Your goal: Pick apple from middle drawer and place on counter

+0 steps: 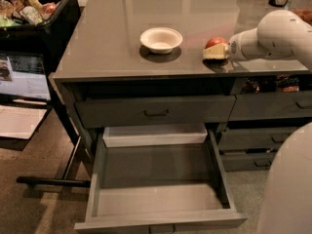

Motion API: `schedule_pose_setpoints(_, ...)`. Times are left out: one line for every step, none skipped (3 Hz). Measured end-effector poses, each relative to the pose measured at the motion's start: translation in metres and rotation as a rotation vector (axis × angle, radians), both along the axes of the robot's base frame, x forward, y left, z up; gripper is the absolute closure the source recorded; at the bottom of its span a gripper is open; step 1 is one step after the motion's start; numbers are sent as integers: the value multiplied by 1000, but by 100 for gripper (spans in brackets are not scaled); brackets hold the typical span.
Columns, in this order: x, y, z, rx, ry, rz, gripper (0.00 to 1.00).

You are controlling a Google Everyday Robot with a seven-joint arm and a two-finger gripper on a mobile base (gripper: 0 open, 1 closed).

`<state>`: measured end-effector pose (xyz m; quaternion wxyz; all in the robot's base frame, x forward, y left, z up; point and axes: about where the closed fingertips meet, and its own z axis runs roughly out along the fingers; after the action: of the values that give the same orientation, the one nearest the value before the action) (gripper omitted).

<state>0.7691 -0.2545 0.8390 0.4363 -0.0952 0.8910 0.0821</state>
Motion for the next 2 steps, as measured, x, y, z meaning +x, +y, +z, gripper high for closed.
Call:
schedule_pose_setpoints(0,0,0,0,0,0,35)
schedule_pose_setpoints(0,0,0,0,0,0,12)
